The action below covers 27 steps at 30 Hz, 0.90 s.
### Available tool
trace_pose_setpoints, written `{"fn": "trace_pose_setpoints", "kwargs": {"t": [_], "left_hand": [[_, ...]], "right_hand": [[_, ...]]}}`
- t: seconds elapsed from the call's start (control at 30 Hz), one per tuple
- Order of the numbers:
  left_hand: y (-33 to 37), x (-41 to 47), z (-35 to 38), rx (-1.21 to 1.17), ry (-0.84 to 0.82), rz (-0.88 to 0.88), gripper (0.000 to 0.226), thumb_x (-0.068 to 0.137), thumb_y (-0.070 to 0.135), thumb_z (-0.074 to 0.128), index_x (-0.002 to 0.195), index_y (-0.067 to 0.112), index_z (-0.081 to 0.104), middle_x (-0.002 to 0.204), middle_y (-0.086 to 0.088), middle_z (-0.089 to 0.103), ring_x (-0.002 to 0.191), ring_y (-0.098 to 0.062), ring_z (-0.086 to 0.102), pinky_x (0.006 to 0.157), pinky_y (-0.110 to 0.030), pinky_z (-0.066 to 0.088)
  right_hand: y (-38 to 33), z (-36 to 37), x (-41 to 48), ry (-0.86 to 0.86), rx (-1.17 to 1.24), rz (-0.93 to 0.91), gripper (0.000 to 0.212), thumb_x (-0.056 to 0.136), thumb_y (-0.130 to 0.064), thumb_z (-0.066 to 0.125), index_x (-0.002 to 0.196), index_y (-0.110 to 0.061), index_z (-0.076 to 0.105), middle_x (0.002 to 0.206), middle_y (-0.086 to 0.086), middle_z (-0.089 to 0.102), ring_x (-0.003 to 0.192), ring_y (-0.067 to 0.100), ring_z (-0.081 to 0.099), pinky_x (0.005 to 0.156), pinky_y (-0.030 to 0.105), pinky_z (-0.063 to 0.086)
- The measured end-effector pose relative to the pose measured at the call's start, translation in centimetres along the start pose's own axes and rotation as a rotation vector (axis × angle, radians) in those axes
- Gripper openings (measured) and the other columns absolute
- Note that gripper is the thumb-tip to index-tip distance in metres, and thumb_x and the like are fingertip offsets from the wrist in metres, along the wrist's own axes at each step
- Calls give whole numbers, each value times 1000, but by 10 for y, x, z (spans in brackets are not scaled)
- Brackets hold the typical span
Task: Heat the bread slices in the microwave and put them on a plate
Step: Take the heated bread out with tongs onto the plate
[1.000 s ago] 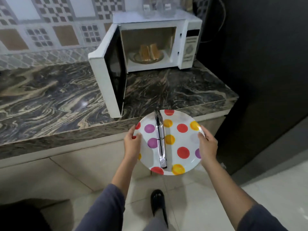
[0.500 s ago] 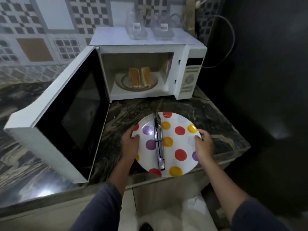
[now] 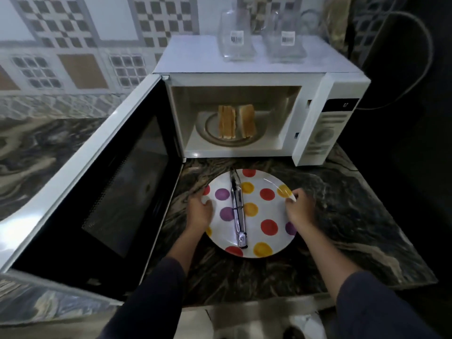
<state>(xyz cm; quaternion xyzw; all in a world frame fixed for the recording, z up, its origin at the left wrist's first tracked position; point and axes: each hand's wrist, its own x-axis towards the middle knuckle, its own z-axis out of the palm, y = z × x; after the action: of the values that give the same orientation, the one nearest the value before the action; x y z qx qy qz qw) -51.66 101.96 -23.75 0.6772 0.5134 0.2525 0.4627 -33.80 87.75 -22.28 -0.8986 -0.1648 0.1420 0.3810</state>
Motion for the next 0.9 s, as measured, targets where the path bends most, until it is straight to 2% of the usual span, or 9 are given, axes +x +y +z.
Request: {"fn": "trace_pose_setpoints", "kwargs": {"t": [0.07, 0.17, 0.4, 0.53, 0.6, 0.67, 0.73, 0.83, 0.9], "left_hand": [[1, 7, 0, 51, 3, -2, 42, 88, 3, 52, 130, 7, 52, 131, -14, 53, 119, -28, 51, 102, -28, 39], [2, 13, 2, 124, 14, 43, 43, 86, 0, 52, 129, 8, 51, 130, -16, 52, 121, -29, 50, 108, -31, 36], [2, 15, 9, 239, 55, 95, 47, 88, -1, 47, 135, 6, 45, 138, -18, 39, 129, -30, 36, 111, -30, 25], [-2, 11, 14, 246, 74, 123, 49, 89, -2, 43, 138, 5, 42, 141, -16, 35, 131, -29, 32, 113, -30, 24], [-4, 11, 16, 247, 92, 135, 50, 89, -2, 43, 138, 5, 41, 141, -16, 35, 130, -29, 33, 112, -29, 23], [-5, 9, 17, 242, 112, 147, 50, 88, -3, 43, 138, 5, 41, 139, -16, 38, 128, -29, 37, 110, -28, 25], [-8, 7, 17, 230, 122, 167, 51, 87, -3, 44, 137, 4, 41, 137, -17, 40, 127, -29, 39, 109, -28, 26], [-13, 6, 17, 195, 122, 195, 53, 86, -4, 44, 138, 3, 41, 138, -18, 42, 129, -29, 38, 110, -27, 25], [-15, 5, 15, 181, 114, 199, 53, 85, -5, 45, 137, 3, 42, 138, -18, 43, 129, -28, 40, 110, -28, 26]], "right_hand": [[-4, 5, 9, -22, -48, 1, 3, 88, -15, 49, 86, -14, 51, 104, 15, 59, 88, 28, 54, 70, 33, 40], [-10, 5, 20, -51, -222, 29, 8, 89, -20, 48, 88, -14, 53, 101, 13, 57, 91, 31, 56, 69, 34, 41], [-17, 5, 31, -6, -474, -43, 14, 90, -26, 51, 97, -15, 58, 102, 10, 61, 94, 29, 59, 73, 34, 47], [-15, 8, 30, 24, -435, -74, 14, 90, -22, 54, 98, -11, 60, 111, 11, 57, 98, 29, 57, 76, 37, 48], [-17, 8, 31, 29, -443, -85, 17, 90, -22, 54, 100, -9, 61, 120, 14, 52, 106, 32, 53, 90, 43, 45], [-20, 8, 32, 60, -492, -115, 22, 89, -22, 55, 106, -9, 60, 123, 15, 47, 111, 32, 49, 98, 45, 39], [-27, 14, 28, 63, -437, -194, 26, 89, -24, 56, 110, -8, 56, 123, 15, 47, 111, 32, 48, 95, 43, 40], [-45, 35, 10, -88, -200, -290, 34, 90, -31, 57, 109, -4, 52, 118, 16, 51, 106, 31, 52, 84, 37, 44], [-54, 52, -7, -258, -146, -293, 50, 89, -42, 55, 118, -2, 47, 123, 16, 50, 112, 32, 52, 88, 38, 46]]}}
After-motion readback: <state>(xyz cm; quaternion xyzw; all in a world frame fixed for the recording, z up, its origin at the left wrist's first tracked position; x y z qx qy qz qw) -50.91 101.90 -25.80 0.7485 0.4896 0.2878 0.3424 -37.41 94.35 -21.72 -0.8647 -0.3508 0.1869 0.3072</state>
